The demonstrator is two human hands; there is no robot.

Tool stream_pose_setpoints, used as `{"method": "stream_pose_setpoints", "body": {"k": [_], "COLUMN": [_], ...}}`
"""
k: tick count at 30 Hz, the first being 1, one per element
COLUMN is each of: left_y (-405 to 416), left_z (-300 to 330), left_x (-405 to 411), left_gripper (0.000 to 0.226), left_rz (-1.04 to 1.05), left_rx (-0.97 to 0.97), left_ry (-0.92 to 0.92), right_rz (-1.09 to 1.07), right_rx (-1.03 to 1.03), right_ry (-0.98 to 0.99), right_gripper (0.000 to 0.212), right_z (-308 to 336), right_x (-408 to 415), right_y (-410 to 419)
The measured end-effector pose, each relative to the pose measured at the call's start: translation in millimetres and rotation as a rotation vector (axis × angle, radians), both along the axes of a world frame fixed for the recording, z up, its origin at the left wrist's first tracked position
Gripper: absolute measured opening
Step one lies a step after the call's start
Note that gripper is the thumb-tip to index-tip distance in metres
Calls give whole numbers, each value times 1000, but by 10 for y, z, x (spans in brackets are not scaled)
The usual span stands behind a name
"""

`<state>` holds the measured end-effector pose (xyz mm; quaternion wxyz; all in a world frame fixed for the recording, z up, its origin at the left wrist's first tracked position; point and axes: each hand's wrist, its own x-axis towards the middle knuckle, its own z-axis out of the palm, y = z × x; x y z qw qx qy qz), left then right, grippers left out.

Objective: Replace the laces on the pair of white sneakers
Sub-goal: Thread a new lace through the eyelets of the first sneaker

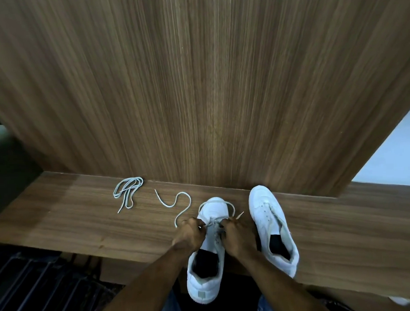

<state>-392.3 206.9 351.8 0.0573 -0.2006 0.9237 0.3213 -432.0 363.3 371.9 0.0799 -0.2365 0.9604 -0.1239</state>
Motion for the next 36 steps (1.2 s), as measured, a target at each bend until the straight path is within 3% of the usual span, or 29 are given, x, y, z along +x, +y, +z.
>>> {"method": "stream_pose_setpoints", "body": {"k": [4,7,10,12,14,15,18,20,23,25,30,33,36], "left_y": [7,-8,-17,-27,-48,-45,-27,-16,-14,-15,10,-8,2], "left_z": [-11,-29,-54,-59,-81,-75,-52,-43,-73,-81,10,-39,-53], "left_x": [3,-10,-11,4,16,7,25,39,52,59,71,75,69], "left_gripper": [27,30,32,31,30,29,30,32,36,36,31,39,34], "left_rz": [3,10,-3,-4,10,12,22,19,41,61,62,89,89], "left_rx": [-7,-10,-26,-37,-20,-19,-26,-24,-6,12,57,51,32], "left_ry": [-17,-18,-17,-12,-8,-9,-17,-15,-5,-13,-23,-20,-46], "right_rz": [-210,-401,-552,-613,-616,-592,-357,-160,95,192,89,0,33], "right_rx": [-195,-666,-1184,-1363,-1270,-1122,-514,-244,-26,107,142,-31,-51], "right_ry": [-168,-313,-234,-107,25,74,175,221,145,115,52,9,-47], "right_gripper": [20,21,26,25,20,17,37,45,52,45,22,20,23], "right_z": [47,257,629,781,761,701,344,110,-48,-63,90,152,172], "right_x": [-113,-302,-488,-596,-634,-624,-466,-333,-127,-46,-71,-209,-250], "right_y": [-17,73,225,333,399,427,451,401,220,105,56,160,236]}}
